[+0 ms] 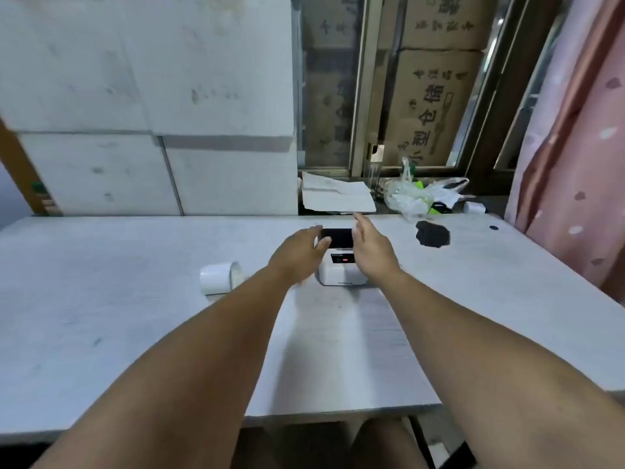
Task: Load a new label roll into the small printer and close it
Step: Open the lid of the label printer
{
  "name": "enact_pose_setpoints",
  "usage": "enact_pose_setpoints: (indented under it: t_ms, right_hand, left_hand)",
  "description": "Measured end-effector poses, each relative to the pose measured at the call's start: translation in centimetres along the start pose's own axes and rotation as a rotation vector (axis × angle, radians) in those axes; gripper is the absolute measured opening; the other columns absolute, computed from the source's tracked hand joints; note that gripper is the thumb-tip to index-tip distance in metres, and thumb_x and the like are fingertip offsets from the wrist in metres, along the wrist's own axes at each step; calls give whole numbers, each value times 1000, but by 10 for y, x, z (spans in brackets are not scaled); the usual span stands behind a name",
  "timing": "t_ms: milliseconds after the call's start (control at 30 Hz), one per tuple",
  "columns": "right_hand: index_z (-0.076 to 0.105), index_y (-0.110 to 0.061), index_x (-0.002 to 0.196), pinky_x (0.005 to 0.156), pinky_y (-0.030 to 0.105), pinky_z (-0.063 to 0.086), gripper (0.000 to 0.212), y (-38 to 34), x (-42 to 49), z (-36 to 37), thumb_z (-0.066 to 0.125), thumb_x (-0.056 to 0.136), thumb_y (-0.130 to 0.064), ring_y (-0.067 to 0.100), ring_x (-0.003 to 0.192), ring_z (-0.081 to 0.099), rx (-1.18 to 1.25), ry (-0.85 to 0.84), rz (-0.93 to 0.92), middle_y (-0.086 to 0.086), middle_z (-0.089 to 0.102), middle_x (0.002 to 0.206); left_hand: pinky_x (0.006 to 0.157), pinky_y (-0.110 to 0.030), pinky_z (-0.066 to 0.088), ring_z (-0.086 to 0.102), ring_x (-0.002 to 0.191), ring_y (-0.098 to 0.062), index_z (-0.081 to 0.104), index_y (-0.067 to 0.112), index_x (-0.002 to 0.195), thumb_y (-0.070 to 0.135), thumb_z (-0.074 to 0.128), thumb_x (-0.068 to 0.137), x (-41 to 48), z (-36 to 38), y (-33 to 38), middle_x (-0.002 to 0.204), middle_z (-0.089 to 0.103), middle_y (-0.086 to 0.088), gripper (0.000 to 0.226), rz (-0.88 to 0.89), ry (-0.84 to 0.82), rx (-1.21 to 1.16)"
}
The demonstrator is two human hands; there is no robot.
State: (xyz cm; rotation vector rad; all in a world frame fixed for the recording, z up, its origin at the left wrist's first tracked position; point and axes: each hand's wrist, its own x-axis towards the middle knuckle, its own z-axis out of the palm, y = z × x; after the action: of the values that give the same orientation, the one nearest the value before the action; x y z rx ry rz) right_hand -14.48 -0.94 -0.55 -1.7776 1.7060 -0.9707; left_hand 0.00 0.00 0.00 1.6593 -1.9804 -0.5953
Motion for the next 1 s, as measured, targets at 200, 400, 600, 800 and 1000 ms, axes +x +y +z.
enact_pose_setpoints:
  t_ms: [200,400,600,800,1000]
  right_hand:
    - [57,-12,130,100,30,38,38,11,9,19,32,102,-18,25,124,52,348,92,180,7,59,135]
    - [66,-18,115,106,41,45,35,5,19,49,37,97,-11,24,117,61,722,110,318,7,66,125]
    - [62,-27,126,76,29,58,44,10,20,64,38,95,-8,12,92,68,682,16,228,-10,71,103]
    - [67,-35,115,81,29,55,44,10,17,63,43,93,-4,7,91,68,666,-26,131,-19,72,95]
    - [69,-42,90,75,36,47,53,12,18,53,42,93,3,8,81,66,742,-202,129,-24,74,82]
  left_hand:
    - [110,-29,27,34,142,-18,34,21,147,41,45,97,4,16,-23,154,38,0,55,-146,51,-261]
    - [88,-22,41,54,122,-13,53,29,132,31,46,96,6,23,-37,130,61,7,37,-188,186,-553]
    - [83,-9,39,54,101,17,53,41,114,10,47,91,7,25,-52,108,60,33,40,-126,264,-664]
    - [104,-12,35,49,123,1,46,26,137,13,46,93,12,26,-54,135,55,13,46,-93,265,-599]
    - [116,-36,30,41,136,-13,35,22,147,9,48,94,15,23,-57,148,44,6,56,-148,230,-701]
